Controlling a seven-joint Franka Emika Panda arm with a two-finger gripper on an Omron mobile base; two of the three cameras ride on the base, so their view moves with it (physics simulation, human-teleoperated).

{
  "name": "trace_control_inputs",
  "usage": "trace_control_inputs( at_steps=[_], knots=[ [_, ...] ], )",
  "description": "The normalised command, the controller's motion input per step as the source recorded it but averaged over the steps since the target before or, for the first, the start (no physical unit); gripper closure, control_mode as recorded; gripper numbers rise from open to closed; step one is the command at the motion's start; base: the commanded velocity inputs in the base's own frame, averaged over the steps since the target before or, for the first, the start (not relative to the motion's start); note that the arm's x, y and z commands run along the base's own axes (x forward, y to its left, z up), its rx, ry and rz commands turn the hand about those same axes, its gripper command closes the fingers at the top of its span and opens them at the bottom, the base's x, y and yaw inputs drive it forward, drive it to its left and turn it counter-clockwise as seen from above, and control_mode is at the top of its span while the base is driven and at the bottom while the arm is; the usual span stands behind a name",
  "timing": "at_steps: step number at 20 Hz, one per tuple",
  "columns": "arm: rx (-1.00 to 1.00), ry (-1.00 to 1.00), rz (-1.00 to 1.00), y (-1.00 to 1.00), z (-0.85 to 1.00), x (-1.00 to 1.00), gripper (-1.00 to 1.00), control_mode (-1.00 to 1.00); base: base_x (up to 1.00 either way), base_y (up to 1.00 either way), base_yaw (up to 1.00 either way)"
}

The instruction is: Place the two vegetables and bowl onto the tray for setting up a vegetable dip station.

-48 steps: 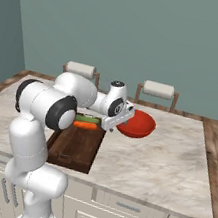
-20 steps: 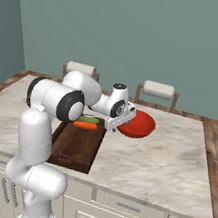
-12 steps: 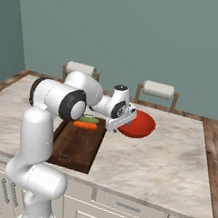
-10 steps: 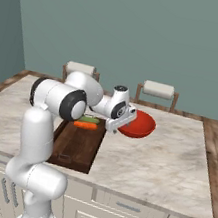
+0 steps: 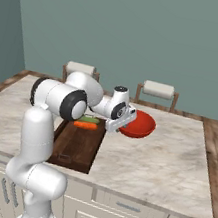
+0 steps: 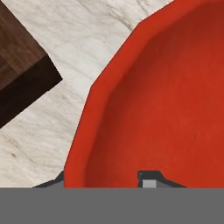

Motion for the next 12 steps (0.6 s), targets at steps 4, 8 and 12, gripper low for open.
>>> trace_control_inputs(
  at_steps=[4,8,12],
  knots=[
    [0.00,0.00,0.00,0.00,0.00,0.00,1.00,-1.00,0.00,0.00,0.00],
    [0.00,0.00,0.00,0.00,0.00,0.00,1.00,-1.00,0.00,0.00,0.00],
    [0.00,0.00,0.00,0.00,0.01,0.06,1.00,-1.00,0.00,0.00,0.00]
  ],
)
